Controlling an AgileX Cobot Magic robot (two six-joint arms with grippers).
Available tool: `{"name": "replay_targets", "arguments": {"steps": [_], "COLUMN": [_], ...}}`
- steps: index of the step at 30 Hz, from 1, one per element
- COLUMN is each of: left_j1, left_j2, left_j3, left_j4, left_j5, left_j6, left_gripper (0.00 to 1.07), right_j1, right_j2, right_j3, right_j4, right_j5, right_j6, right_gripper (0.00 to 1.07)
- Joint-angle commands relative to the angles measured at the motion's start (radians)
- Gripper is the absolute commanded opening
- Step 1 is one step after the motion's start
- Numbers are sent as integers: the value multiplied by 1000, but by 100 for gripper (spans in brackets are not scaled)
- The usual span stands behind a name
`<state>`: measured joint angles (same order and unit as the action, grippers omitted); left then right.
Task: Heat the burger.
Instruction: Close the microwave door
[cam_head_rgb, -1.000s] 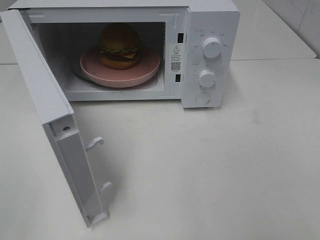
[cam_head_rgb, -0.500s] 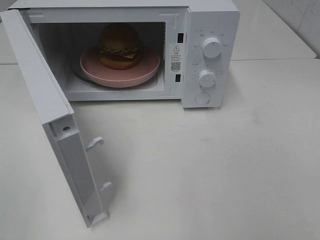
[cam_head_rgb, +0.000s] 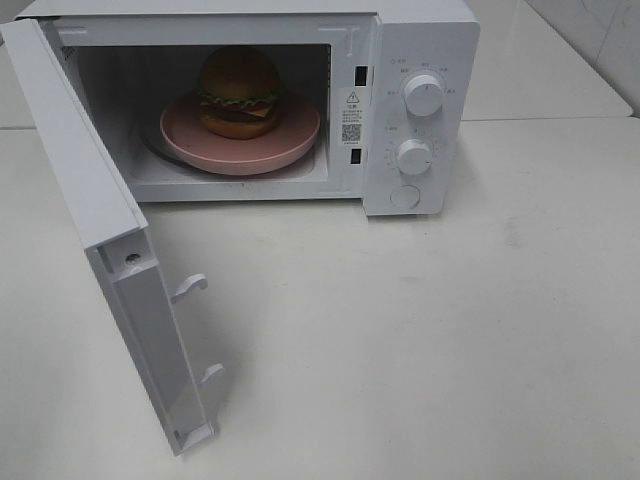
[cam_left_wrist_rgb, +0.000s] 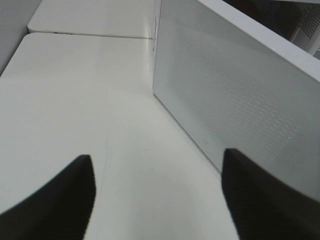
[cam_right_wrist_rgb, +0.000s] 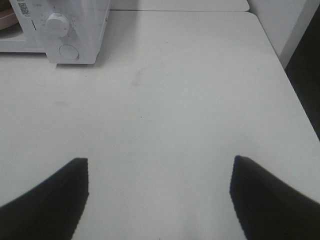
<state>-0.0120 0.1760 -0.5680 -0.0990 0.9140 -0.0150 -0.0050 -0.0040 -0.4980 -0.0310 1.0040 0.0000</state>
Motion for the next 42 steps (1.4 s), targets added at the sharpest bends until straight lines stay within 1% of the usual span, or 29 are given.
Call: {"name": "replay_targets", "arguments": {"steps": [1,2,3,4,5,6,7,13,16,17,18,19,20,21,22,24,25,26,27,28,29,30,32,35,37,38,40,41,42], "left_j1": [-2,-2,-2,-2,-2,-2,-2,-2,-2,-2,-2,-2,-2,-2,-2,-2,-2,-2,-2,-2,-2,-2,-2,-2,-2,-2,-2,-2,-2], "left_j2": [89,89,129,153,153,198,223,340,406,447,447,469,510,510,546,559,589,602,602,620,628,628,638,638,638,638,639,639,642], "left_j3": [-6,-6,-5,-5,-5,-5,-5,-5,-5,-5,-5,-5,-5,-5,2,14,55,76,76,125,153,153,245,265,308,308,345,345,351], "left_j4": [-6,-6,-6,-6,-6,-4,-4,-1,-2,-9,-9,-14,-37,-37,-65,-79,-109,-123,-123,-150,-164,-164,-193,-192,-184,-184,-141,-141,-119], "left_j5": [-54,-54,-66,-75,-75,-90,-98,-186,-260,-311,-311,-330,-378,-378,-427,-461,-535,-566,-566,-644,-692,-692,-886,-935,-1054,-1054,-1190,-1190,-1218], "left_j6": [-1,-1,-1,-1,-1,-1,1,6,24,55,55,75,115,115,152,168,213,233,233,261,272,272,276,276,276,276,250,250,233], "left_gripper": [38,38,26,20,20,7,0,0,0,0,0,0,0,0,0,0,0,0,0,0,0,0,0,0,0,0,0,0,0], "right_j1": [-3,-3,-3,-3,-3,-3,-3,-3,-3,-3,-3,-3,-3,-3,-3,-3,-3,-3,-3,-3,-3,-3,-3,-3,-3,-3,-3,-3,-3], "right_j2": [-27,-27,-27,-27,-27,-27,-27,-27,-27,-27,-27,-27,-27,-27,-27,-27,-27,-27,-27,-27,-27,-27,-27,-27,-27,-27,-27,-27,-27], "right_j3": [2,2,2,2,2,2,2,2,2,2,2,2,2,2,2,2,2,2,2,2,2,2,2,2,2,2,2,2,2], "right_j4": [-1,-1,-1,-1,-1,-1,-1,-1,-1,-1,-1,-1,-1,-1,-1,-1,-1,-1,-1,-1,-1,-1,-1,-1,-1,-1,-1,-1,-1], "right_j5": [-7,-7,-7,-7,-7,-7,-7,-7,-7,-7,-7,-7,-7,-7,-7,-7,-7,-7,-7,-7,-7,-7,-7,-7,-7,-7,-7,-7,-7], "right_j6": [10,10,13,13,13,13,13,13,13,13,13,13,13,13,13,13,13,13,13,13,13,13,13,13,13,13,13,13,13], "right_gripper": [76,76,76,76,76,76,76,76,76,76,76,76,76,76,76,76,76,76,76,76,76,76,76,76,76,76,76,76,76]}}
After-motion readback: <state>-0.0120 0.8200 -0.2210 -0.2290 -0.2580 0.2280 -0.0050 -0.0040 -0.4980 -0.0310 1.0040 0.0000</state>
